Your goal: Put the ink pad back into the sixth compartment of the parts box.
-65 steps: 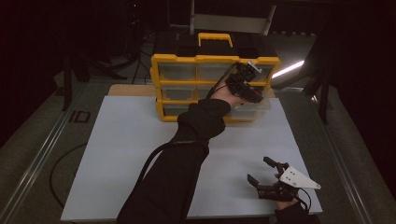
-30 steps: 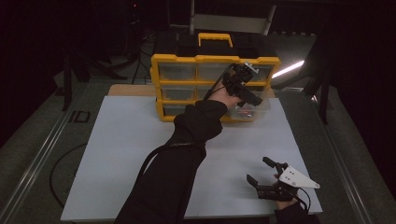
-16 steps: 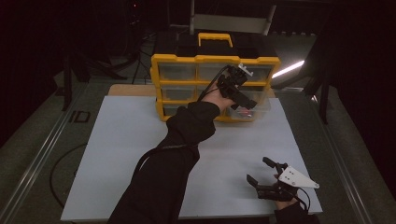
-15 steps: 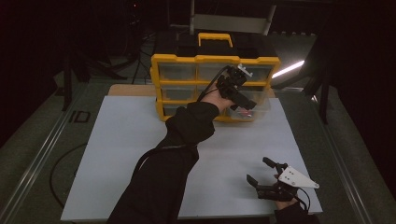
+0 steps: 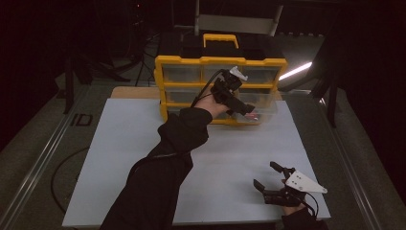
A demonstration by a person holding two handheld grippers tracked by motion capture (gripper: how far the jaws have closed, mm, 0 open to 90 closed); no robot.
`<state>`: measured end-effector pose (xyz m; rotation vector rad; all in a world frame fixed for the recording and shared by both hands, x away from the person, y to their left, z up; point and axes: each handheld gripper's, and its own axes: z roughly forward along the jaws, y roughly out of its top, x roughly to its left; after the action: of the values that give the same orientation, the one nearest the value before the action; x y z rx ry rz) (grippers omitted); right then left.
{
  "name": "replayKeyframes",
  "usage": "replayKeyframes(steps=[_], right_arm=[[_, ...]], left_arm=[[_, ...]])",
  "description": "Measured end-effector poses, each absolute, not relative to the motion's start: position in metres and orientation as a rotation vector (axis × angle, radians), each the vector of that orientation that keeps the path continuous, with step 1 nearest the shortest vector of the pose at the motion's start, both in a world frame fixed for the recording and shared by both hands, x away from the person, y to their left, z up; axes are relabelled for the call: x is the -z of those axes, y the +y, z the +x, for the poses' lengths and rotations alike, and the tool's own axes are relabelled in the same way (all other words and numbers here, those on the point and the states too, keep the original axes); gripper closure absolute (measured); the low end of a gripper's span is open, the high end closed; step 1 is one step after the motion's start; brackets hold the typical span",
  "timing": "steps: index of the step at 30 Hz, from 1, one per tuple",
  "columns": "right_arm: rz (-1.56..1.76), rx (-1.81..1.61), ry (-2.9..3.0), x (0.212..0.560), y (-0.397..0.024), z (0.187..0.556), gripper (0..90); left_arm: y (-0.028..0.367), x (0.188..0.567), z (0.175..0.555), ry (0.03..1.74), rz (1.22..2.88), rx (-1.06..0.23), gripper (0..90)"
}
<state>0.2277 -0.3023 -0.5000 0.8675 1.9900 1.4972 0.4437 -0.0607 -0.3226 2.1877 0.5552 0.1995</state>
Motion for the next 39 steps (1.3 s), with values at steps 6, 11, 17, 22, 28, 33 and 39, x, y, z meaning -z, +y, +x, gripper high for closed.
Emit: replayKeyframes(steps=[6, 11, 17, 22, 28, 33, 39], right_arm=[[0.859, -1.491, 1.990, 0.499, -0.301, 0.227, 9.9], [0.852, -1.486, 1.997, 0.499, -0.299, 0.227, 9.9], [0.856, -1.487, 1.994, 0.499, -0.299, 0.227, 9.9], [0.856, -1.490, 1.996, 0.499, -0.298, 0.227, 9.9], [0.852, -1.485, 1.997, 0.498, -0.298, 0.227, 9.9], [0.848, -1.483, 1.999, 0.498, -0.297, 0.227, 9.9], [0.846, -1.481, 2.003, 0.498, -0.297, 0.227, 9.9]], left_arm=[[-0.050, 0.325, 0.436, 0.560, 2.188, -0.195, 0.1], [-0.040, 0.330, 0.431, 0.560, 2.184, -0.190, 0.2], [-0.026, 0.335, 0.425, 0.559, 2.167, -0.181, 0.2], [-0.014, 0.343, 0.420, 0.577, 2.150, -0.169, 0.2], [-0.002, 0.350, 0.413, 0.577, 2.142, -0.164, 0.2], [0.010, 0.356, 0.407, 0.586, 2.135, -0.150, 0.2], [0.024, 0.364, 0.395, 0.585, 2.127, -0.153, 0.2]])
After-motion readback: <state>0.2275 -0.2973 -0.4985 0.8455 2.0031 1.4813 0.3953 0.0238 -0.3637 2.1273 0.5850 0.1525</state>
